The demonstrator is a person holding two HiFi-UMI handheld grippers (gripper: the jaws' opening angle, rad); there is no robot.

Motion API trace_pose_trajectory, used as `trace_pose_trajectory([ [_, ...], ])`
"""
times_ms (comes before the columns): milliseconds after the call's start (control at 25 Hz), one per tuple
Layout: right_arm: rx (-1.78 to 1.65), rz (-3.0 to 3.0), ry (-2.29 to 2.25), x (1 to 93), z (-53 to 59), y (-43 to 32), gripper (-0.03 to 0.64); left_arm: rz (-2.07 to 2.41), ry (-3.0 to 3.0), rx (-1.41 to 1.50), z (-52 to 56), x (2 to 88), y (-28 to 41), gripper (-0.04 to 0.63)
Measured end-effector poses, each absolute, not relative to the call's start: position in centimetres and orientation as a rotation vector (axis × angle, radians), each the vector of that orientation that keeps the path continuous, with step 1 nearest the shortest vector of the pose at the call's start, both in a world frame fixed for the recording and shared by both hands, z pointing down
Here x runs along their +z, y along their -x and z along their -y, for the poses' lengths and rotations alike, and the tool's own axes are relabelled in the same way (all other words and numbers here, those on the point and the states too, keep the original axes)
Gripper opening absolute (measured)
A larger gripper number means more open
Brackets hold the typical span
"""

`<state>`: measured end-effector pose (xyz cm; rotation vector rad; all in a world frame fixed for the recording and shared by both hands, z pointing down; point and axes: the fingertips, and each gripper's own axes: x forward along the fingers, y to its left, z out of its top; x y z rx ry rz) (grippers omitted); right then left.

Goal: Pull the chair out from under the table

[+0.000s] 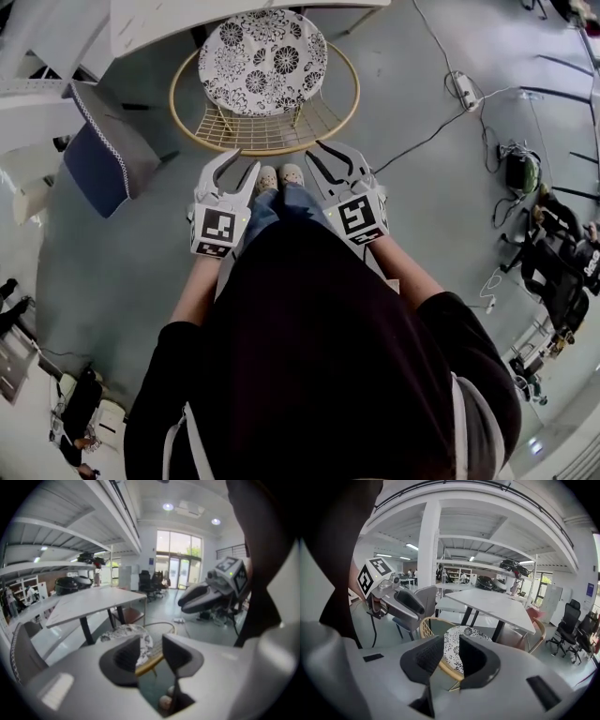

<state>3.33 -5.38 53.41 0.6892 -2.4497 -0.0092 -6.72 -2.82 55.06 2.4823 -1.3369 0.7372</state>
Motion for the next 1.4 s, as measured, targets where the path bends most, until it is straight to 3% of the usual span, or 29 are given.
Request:
trace_pose_trajectory([
  [480, -0.2, 2.178, -0.366, 62.1, 5.1, -4.7, 0.166, 0.992, -2.508, 1.482, 2.0, 64.6, 7.5, 0.285],
  [920, -0.542, 1.833, -0.17, 69.0, 7.3, -4.6, 0.173, 0.647, -2.431, 1.995, 3.4, 70.9, 9.4, 0.291],
  [1080, -0.566, 1.732, -0.106, 71.6, 8.2, -5.0, 0.173, 0.532, -2.371, 2.13, 3.6, 72.8, 9.8, 0.271],
  [1120, -0.57, 1.713, -0.094, 72.0, 8.3, -5.2, 0.161, 0.523, -2.36, 2.173, 3.8, 73.0, 10.0, 0.245],
  [1160, -0.584, 1.698, -0.08, 72.4, 8.4, -5.4, 0.106, 0.516, -2.349, 2.226, 4.0, 73.2, 10.2, 0.194],
  [1240, -0.643, 1.676, -0.039, 72.6, 8.0, -5.4, 0.086, 0.457, -2.317, 2.334, 3.9, 73.6, 10.8, 0.08],
  [1400, -0.694, 1.635, -0.004, 72.6, 7.4, -5.2, 0.069, 0.333, -2.268, 2.405, 3.3, 74.1, 11.3, 0.041],
])
